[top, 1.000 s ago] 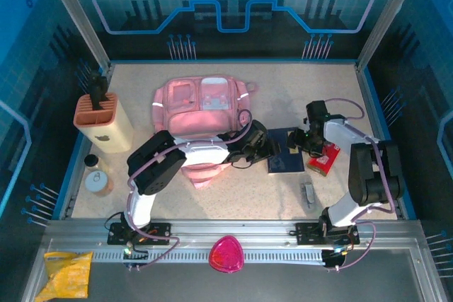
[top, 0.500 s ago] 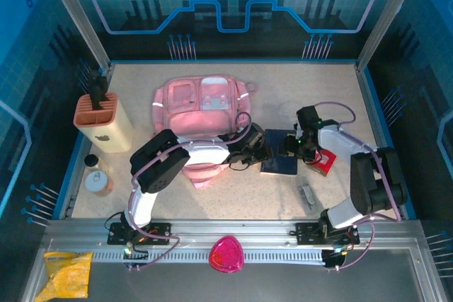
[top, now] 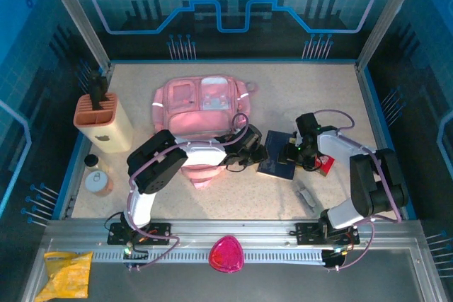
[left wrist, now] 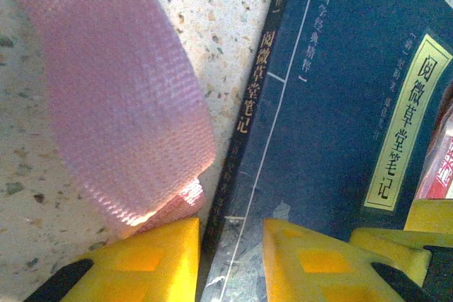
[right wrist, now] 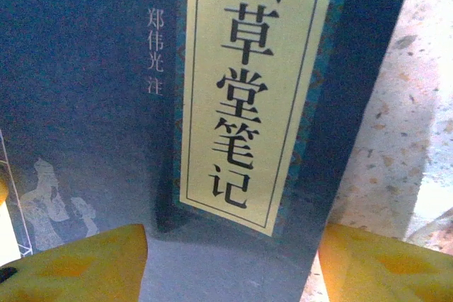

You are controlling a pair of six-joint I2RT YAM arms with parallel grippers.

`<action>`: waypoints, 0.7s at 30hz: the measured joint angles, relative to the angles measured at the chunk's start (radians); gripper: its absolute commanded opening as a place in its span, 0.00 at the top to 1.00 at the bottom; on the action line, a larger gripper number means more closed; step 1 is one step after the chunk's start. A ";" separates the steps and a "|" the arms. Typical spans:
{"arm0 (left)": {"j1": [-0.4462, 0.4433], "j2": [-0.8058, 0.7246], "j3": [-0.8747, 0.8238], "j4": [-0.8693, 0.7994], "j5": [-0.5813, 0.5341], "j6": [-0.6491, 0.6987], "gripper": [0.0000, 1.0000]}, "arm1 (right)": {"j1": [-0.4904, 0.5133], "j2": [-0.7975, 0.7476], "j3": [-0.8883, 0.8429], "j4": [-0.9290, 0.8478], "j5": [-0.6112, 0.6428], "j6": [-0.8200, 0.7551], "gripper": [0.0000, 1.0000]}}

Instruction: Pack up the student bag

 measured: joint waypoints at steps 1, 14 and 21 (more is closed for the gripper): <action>0.000 0.000 0.000 -0.002 0.000 0.004 0.71 | 0.000 0.000 0.001 0.000 -0.006 0.001 0.35; 0.000 -0.008 0.000 -0.029 -0.023 0.037 0.71 | -0.036 -0.129 -0.002 0.019 -0.126 0.004 0.42; 0.000 -0.009 0.000 -0.030 -0.024 0.040 0.71 | -0.055 -0.147 -0.026 0.058 -0.227 0.009 0.55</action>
